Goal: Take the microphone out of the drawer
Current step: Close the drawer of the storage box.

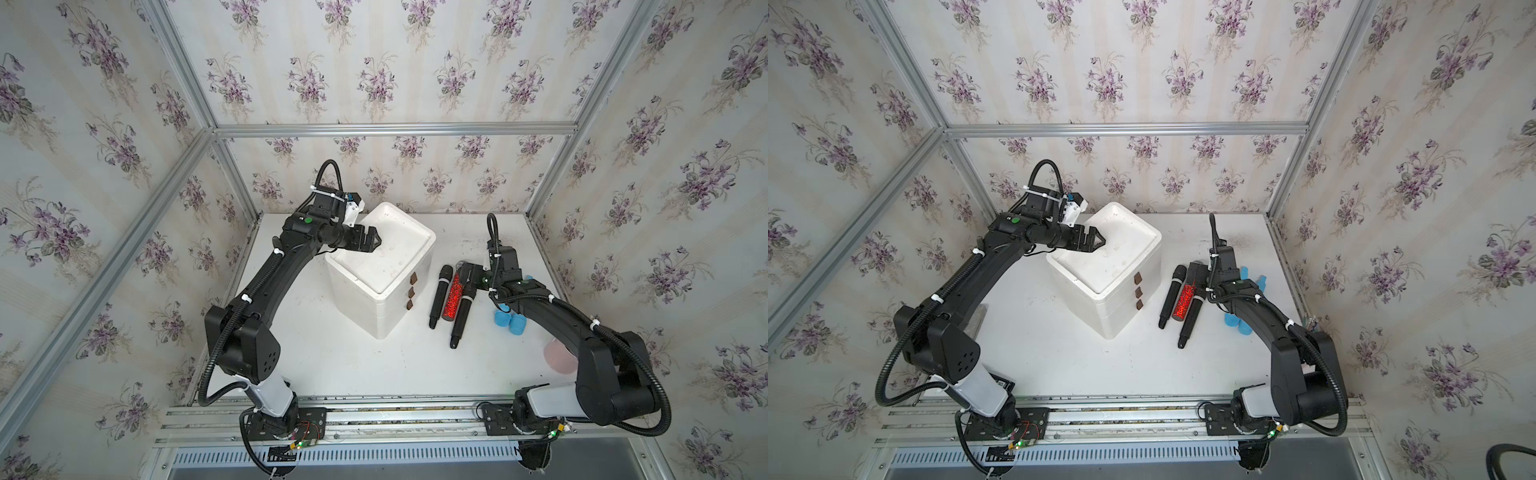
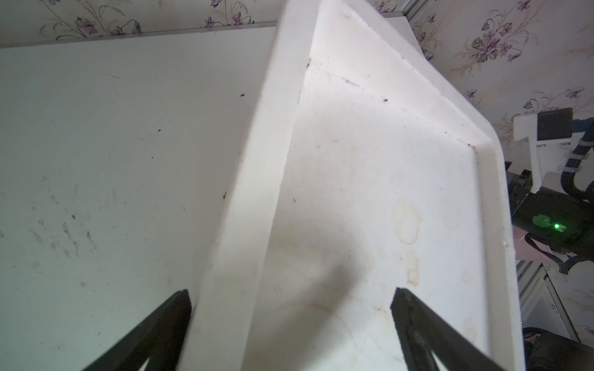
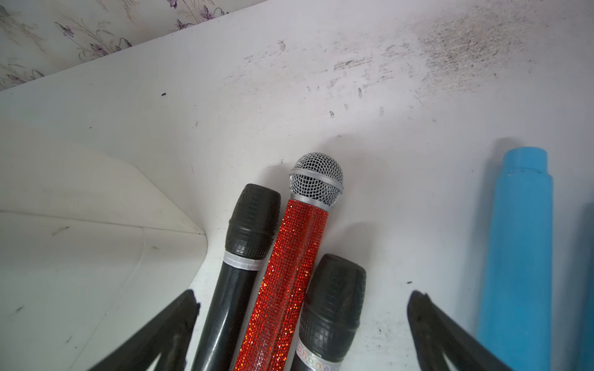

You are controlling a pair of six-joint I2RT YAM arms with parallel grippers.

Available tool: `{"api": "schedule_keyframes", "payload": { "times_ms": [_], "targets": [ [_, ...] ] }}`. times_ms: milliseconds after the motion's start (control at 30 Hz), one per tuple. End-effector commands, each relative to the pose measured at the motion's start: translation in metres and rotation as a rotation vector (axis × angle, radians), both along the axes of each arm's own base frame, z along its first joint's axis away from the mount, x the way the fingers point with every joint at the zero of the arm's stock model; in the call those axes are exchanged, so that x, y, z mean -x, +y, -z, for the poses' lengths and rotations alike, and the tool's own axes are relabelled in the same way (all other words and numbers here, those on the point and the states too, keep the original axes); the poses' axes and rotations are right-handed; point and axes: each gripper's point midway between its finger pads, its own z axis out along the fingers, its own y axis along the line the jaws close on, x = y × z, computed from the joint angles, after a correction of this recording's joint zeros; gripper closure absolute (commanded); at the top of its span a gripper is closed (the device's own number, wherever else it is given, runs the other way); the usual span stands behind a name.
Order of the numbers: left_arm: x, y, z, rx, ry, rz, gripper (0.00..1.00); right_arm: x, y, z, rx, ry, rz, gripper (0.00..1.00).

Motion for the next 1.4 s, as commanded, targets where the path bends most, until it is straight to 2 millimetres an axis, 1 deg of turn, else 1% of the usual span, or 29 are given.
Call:
{"api": "schedule_keyframes", "payload": {
  "times_ms": [0,100,200,300,367,433,533,600,733,867,933,1033,1133,1200,1233,1300,1367],
  "targets": [
    [0.023,-0.014,0.019,0.034,0.139,0.021,0.01,-0.003,-0.004,-0.006,0.023,-0.031,-0.023,0.00],
    [0.026,-0.023,0.015,0.042,0.133,0.038,0.01,-0.008,-0.013,-0.004,0.036,-0.028,0.000,0.00],
    [0.029,-0.029,0.012,0.046,0.128,0.052,0.01,-0.017,-0.019,0.001,0.060,-0.038,0.005,0.00],
    [0.029,-0.027,0.007,0.046,0.113,0.046,0.01,-0.026,-0.024,-0.001,0.077,-0.072,0.011,0.00],
    [0.029,-0.026,0.002,0.043,0.097,0.042,0.01,-0.030,-0.027,-0.004,0.114,-0.130,0.004,0.00],
    [0.028,-0.025,-0.003,0.043,0.083,0.040,0.01,-0.031,-0.037,-0.005,0.158,-0.183,0.038,0.00],
    [0.027,-0.022,-0.010,0.041,0.061,0.034,0.01,-0.028,-0.051,-0.012,0.235,-0.269,0.075,0.00],
    [0.026,-0.018,-0.013,0.035,0.048,0.022,0.01,-0.027,-0.054,-0.016,0.272,-0.314,0.067,0.00],
    [0.024,-0.013,-0.022,0.041,0.028,0.005,0.01,-0.028,-0.059,-0.022,0.260,-0.359,0.089,0.00],
    [0.023,-0.008,-0.033,0.047,0.000,-0.004,0.01,-0.031,-0.060,-0.021,0.265,-0.383,0.078,0.00],
    [0.022,-0.001,-0.043,0.051,-0.026,-0.021,0.01,-0.034,-0.058,-0.018,0.260,-0.385,0.058,0.00],
    [0.022,0.010,-0.058,0.059,-0.063,-0.044,0.01,-0.034,-0.049,-0.015,0.257,-0.432,-0.014,0.00],
    [0.024,0.024,-0.071,0.058,-0.101,-0.067,0.01,-0.034,-0.051,-0.017,0.242,-0.480,-0.008,0.00],
    [0.025,0.040,-0.079,0.061,-0.119,-0.101,0.01,-0.034,-0.056,-0.014,0.243,-0.469,0.000,0.00],
    [0.024,0.052,-0.083,0.063,-0.128,-0.126,0.01,-0.034,-0.058,-0.012,0.246,-0.463,-0.004,0.00],
    [0.024,0.076,-0.090,0.062,-0.147,-0.189,0.01,-0.032,-0.061,-0.009,0.255,-0.458,-0.002,0.00],
    [0.022,0.107,-0.095,0.051,-0.167,-0.277,0.01,-0.032,-0.063,-0.007,0.239,-0.461,0.001,0.00]
  ]
}}
